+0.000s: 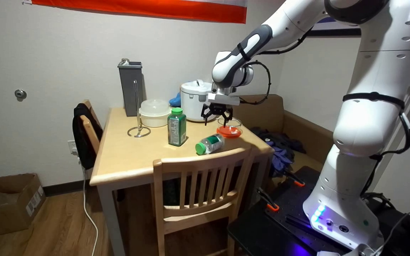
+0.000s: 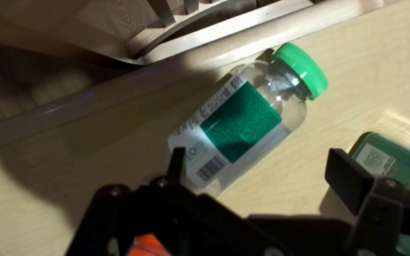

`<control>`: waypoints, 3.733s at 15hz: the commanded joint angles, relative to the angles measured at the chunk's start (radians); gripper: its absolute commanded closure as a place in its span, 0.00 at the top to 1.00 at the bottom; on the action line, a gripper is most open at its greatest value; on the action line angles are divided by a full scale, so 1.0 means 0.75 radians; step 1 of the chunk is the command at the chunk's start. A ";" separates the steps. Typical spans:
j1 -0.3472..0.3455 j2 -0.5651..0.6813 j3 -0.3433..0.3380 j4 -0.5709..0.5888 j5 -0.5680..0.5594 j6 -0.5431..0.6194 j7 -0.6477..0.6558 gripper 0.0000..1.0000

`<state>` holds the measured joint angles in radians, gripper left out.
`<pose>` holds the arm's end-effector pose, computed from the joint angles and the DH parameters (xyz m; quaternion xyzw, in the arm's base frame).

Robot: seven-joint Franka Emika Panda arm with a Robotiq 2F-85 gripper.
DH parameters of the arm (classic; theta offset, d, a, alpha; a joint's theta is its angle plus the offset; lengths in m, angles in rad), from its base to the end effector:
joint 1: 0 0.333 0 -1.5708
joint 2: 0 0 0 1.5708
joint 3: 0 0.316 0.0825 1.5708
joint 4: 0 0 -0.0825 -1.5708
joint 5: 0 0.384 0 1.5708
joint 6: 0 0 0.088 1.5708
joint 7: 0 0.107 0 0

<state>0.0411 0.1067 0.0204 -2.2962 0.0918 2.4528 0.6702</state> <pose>0.5275 0.0325 0.3076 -0.9423 0.3324 -0.0121 0.0380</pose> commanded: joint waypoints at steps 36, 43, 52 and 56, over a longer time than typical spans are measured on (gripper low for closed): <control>0.142 0.330 -0.082 0.069 -0.095 0.372 1.238 0.58; -0.167 0.219 0.233 -0.098 0.543 0.564 0.777 0.58; -1.086 0.534 1.189 0.107 1.489 0.685 -0.254 0.58; -1.270 0.744 1.269 0.057 1.717 0.665 -0.671 0.58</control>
<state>-0.8272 0.5319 0.9314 -2.2517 1.2763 2.9431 0.3623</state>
